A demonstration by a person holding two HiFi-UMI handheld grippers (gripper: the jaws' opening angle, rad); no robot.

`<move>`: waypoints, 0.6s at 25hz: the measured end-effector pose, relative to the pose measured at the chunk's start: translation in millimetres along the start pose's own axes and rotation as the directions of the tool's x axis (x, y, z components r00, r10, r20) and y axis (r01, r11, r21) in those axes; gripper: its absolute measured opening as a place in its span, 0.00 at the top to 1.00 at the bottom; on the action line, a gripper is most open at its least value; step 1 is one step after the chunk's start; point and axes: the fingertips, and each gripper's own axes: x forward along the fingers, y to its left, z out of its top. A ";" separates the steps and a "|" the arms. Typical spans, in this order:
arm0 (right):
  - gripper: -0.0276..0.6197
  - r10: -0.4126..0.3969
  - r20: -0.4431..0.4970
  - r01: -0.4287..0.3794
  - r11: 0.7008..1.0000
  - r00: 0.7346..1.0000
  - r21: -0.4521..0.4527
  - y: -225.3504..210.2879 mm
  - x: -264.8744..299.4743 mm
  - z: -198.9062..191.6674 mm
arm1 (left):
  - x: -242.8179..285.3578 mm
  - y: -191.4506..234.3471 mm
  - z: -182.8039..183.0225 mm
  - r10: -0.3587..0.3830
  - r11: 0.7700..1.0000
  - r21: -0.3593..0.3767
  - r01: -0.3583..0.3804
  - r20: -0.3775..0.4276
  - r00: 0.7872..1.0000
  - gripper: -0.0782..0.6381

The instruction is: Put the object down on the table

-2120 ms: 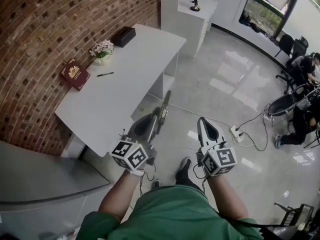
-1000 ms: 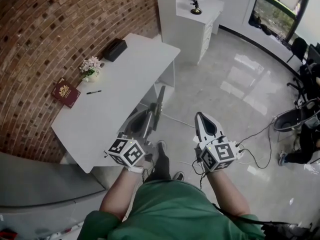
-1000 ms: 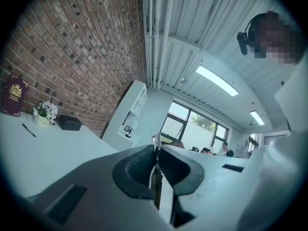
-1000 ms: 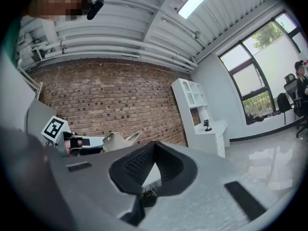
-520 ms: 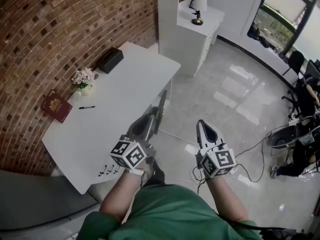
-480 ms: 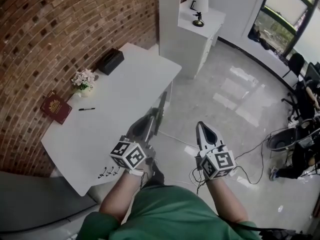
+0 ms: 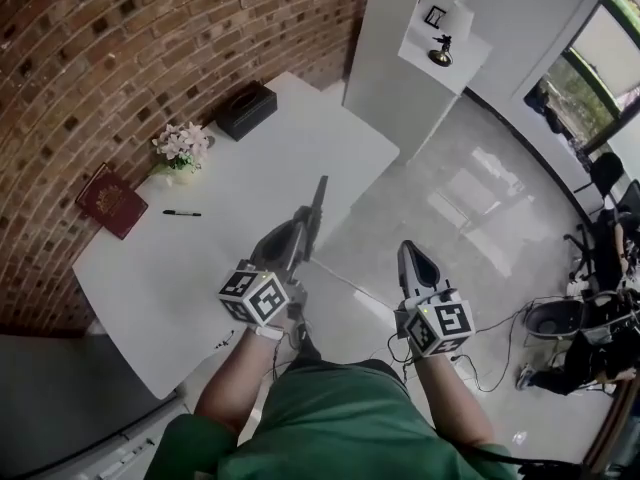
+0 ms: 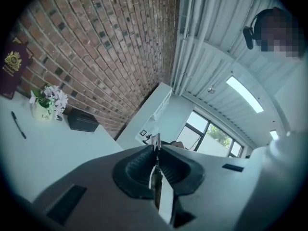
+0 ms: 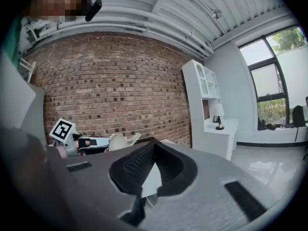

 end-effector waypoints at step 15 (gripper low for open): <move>0.95 0.241 -0.056 -0.241 0.970 0.969 0.016 11.0 125.2 -7.6 | 31.8 103.8 1.0 0.220 0.972 -0.090 -0.217 0.034 0.975 0.85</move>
